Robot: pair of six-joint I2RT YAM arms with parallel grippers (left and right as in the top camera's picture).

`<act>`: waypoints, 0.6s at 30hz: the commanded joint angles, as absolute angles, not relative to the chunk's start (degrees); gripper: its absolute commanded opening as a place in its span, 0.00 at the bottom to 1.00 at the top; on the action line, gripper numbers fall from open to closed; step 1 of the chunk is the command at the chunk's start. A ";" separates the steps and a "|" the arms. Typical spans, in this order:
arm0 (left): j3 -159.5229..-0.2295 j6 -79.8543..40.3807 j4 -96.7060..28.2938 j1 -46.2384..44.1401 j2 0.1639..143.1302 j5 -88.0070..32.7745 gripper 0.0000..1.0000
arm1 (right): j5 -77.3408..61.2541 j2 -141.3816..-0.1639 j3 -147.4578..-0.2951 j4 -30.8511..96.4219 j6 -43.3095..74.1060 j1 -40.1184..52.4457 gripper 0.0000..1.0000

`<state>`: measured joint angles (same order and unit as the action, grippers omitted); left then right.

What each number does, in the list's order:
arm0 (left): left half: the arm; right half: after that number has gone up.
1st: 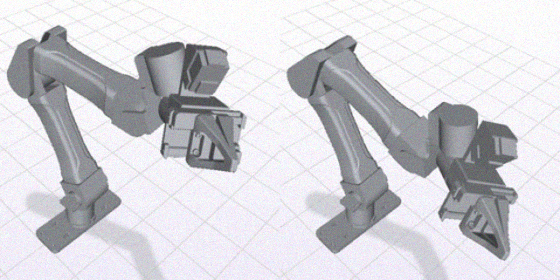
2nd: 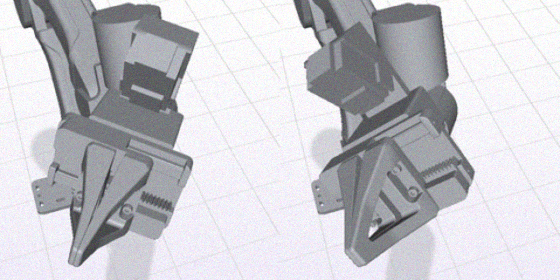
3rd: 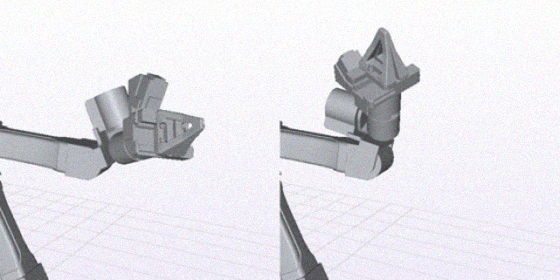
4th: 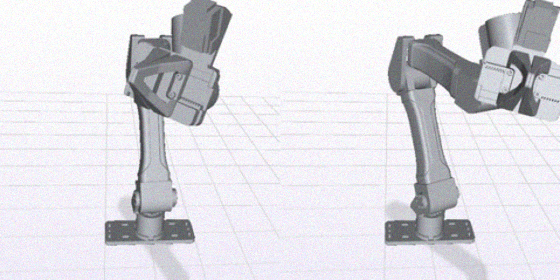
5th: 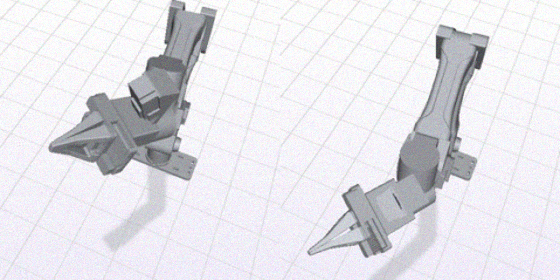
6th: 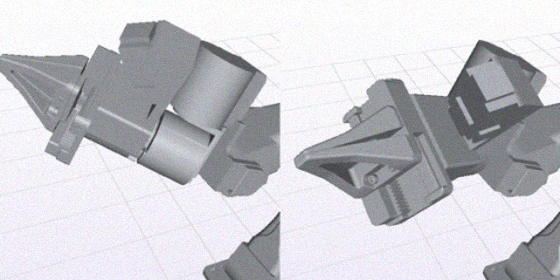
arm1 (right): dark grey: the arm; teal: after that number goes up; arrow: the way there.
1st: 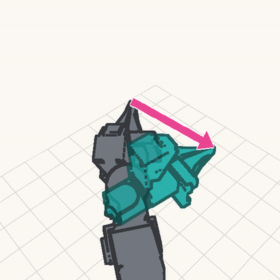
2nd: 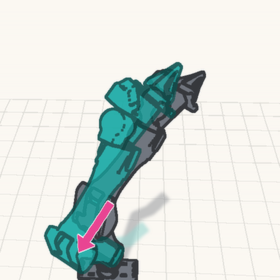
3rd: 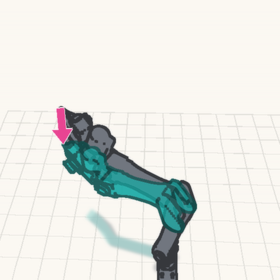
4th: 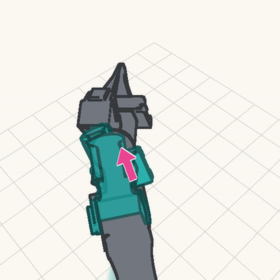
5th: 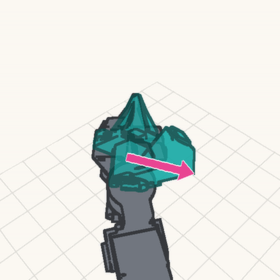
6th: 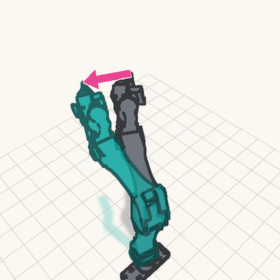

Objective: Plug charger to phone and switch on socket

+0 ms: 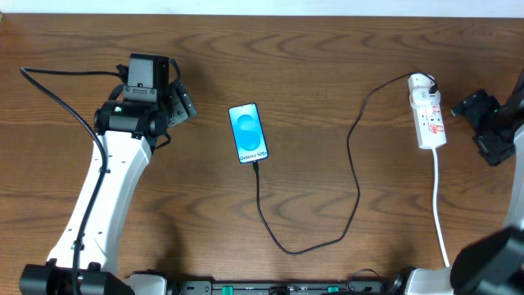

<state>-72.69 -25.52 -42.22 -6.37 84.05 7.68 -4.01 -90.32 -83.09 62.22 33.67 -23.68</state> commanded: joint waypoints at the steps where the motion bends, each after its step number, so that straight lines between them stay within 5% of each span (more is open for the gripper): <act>1: -73.25 -25.82 -42.46 -6.07 84.01 8.62 0.92 | -2.90 -83.92 -79.05 61.95 30.57 -20.73 0.99; 18: -73.25 -25.82 -42.46 -6.07 84.01 8.62 0.92 | -3.55 -49.87 -51.59 55.51 30.20 -12.64 0.99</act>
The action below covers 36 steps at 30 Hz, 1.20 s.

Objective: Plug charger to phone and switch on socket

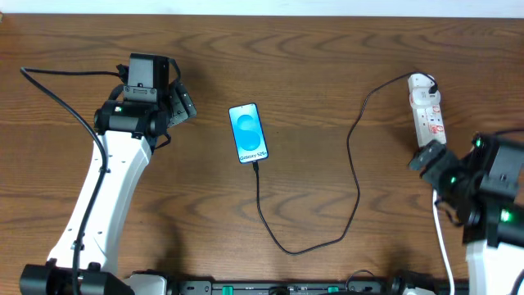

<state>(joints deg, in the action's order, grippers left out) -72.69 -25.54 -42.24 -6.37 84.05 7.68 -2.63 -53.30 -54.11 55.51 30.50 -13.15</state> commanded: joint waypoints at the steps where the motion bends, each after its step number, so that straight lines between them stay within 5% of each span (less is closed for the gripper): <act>1: -73.25 -25.82 -42.46 -6.07 84.01 8.62 0.92 | -4.71 -48.90 -51.09 55.68 30.17 -12.64 0.99; 24: -73.25 -25.82 -42.46 -6.07 84.01 8.62 0.92 | -6.37 -47.79 -50.78 61.10 28.60 -12.64 0.99; 36: -73.25 -25.82 -42.44 -6.07 84.01 8.62 0.92 | -8.12 -45.39 -46.85 53.84 14.09 -3.97 0.99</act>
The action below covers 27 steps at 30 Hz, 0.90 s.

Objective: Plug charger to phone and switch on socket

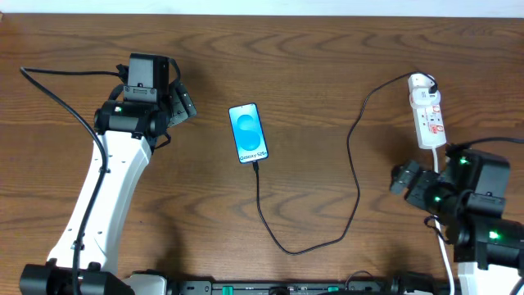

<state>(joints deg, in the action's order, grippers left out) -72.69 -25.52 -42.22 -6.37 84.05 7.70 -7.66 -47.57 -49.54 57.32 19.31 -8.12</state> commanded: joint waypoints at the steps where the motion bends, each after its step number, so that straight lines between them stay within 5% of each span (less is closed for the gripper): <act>1: -73.25 -25.82 -42.46 -6.07 84.01 8.62 0.92 | -8.14 -44.29 -45.45 51.66 13.23 -2.42 0.99; 27: -73.25 -25.82 -42.44 -6.07 84.01 8.62 0.92 | -14.44 -6.33 -4.45 5.30 -2.68 2.68 0.99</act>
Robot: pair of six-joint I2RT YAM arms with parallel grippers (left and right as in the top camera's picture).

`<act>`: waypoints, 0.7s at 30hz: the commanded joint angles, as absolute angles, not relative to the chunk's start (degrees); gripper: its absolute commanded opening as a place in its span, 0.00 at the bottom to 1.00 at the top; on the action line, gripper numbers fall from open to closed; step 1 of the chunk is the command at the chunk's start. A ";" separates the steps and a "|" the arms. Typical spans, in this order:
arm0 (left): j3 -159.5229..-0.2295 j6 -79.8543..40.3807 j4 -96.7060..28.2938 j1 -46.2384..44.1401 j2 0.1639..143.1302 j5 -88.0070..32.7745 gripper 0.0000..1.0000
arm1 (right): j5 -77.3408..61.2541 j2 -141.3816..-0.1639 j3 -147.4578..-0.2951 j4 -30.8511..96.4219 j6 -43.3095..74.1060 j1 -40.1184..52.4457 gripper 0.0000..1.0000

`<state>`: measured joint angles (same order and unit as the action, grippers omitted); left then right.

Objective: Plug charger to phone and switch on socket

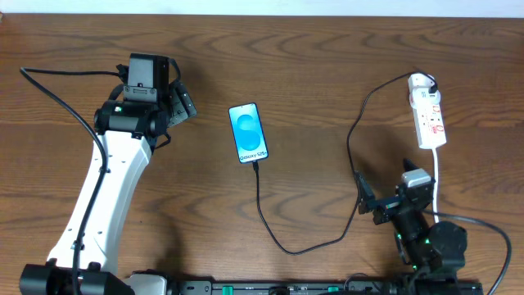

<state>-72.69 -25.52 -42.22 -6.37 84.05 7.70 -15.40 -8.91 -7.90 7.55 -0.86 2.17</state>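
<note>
The phone (pixel 248 133) lies face up mid-table with its screen lit blue. A black charger cable (pixel 260 205) is plugged into its bottom end. It loops toward the front edge, then rises to the plug at the top of the white socket strip (pixel 428 115) at the right. My left gripper (pixel 183 102) rests open on the table, well left of the phone and holding nothing. My right gripper (pixel 368 199) points left near the front right. It looks open and sits beside the cable's rising stretch, well below the strip.
The strip's white cord (pixel 438 192) runs from the strip down to the front edge, just right of my right arm. A black lead (pixel 57 90) from my left arm trails across the left of the wooden table (pixel 311 49).
My right arm has drawn back toward the front edge. Its gripper has gone from just below the strip to lower and further left, next to the black cable. Nothing else has moved.
First my right gripper was at the far right edge beside the strip. Then it sat at the strip's lower end, then below it, and now it is low at the front right. The phone stayed lit and plugged in, and my left arm stayed still.
</note>
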 commanded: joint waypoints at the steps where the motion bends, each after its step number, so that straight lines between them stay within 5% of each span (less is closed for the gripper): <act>1: -73.25 -25.82 -42.44 -6.07 84.01 8.62 0.92 | -14.26 -5.80 -3.68 4.45 -2.68 2.68 0.99; 21: -73.25 -25.82 -42.44 -6.07 84.01 8.62 0.92 | -4.45 -0.27 -0.30 3.81 -0.58 2.72 0.99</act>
<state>-72.69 -25.52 -42.22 -6.37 84.05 7.70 -8.16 -0.82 -0.51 2.33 -1.98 2.20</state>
